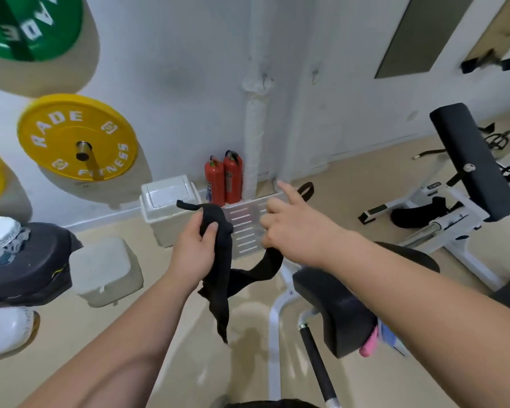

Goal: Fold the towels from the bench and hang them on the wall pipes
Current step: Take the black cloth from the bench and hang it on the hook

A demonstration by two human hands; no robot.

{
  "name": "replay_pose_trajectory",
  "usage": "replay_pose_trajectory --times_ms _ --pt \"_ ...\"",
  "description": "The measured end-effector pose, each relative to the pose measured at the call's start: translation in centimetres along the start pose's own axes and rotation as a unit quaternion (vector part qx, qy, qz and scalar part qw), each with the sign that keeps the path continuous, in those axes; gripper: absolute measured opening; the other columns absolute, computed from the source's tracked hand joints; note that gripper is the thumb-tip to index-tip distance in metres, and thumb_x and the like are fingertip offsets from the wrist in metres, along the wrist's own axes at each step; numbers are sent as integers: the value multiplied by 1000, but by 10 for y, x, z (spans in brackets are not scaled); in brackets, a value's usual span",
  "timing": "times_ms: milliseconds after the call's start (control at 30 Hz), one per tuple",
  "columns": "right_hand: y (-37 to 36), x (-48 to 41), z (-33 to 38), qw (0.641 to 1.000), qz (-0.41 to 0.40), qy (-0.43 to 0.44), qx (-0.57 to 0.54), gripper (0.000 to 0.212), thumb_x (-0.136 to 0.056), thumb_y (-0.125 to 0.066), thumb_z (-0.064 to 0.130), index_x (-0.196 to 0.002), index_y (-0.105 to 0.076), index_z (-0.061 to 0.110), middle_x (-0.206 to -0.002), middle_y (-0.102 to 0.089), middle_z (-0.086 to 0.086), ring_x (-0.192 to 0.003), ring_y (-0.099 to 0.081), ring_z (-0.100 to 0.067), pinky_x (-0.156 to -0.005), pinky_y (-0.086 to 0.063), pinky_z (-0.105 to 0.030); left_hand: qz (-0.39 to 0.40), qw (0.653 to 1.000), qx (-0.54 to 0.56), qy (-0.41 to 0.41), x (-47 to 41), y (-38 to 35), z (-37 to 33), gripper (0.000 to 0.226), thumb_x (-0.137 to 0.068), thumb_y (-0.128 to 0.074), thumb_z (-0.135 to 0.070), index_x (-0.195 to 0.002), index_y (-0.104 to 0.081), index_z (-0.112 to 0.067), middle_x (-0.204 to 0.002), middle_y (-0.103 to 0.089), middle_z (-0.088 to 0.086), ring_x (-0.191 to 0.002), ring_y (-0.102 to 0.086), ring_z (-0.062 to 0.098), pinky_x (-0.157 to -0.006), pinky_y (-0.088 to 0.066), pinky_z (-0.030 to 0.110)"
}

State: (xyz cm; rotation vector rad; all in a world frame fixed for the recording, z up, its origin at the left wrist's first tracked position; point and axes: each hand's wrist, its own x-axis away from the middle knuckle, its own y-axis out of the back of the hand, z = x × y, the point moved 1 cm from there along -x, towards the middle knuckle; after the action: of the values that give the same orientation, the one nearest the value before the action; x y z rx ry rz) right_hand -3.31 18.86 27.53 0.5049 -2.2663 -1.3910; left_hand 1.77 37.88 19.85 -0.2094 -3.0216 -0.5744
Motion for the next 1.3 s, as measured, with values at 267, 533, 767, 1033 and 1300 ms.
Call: replay_pose_trajectory --times_ms 267,533,767,1033,1300 --pt "13 -43 45 960 -278 -25 -28 15 -78 -75 16 -82 -74 31 -79 -55 6 -112 -57 -29 -117 -19 -68 122 977 172 15 35 15 -9 30 -108 -44 -18 -119 -65 -38 -112 -76 -5 -107 -71 9 -90 -56 31" --pt "3 -41 60 651 -164 -385 -634 123 -57 -95 44 -154 -19 40 -152 -40 10 -138 -40 -10 -110 -38 -35 117 961 247 32 31 27 -2 26 -108 -46 -28 -127 -64 -33 -115 -76 -4 -106 -72 16 -74 -58 27" --pt "-43 -43 61 447 -224 -364 -785 12 -101 -59 14 -110 -67 14 -108 -76 -4 -104 -72 -19 -85 -58 -33 32 972 204 109 12 21 41 29 -108 -41 -28 -130 -60 -29 -119 -73 -6 -110 -69 15 -94 -55 38" --pt "-113 -4 44 391 -237 -499 -737 15 -104 -52 15 -116 -60 18 -117 -70 -6 -101 -68 -18 -86 -55 -33 -265 920 154 245 -32 95 121 34 -107 -38 -23 -137 -47 -10 -122 -53 2 -115 -54 27 -100 -42 34" --pt "-174 36 38 454 -167 -654 -582 43 -100 -52 31 -141 -48 15 -137 -59 -13 -125 -57 -34 -109 -45 -51 -412 866 57 277 -39 146 135 30 -108 -33 -27 -128 -49 -12 -139 -56 14 -117 -58 33 -93 -43 35"
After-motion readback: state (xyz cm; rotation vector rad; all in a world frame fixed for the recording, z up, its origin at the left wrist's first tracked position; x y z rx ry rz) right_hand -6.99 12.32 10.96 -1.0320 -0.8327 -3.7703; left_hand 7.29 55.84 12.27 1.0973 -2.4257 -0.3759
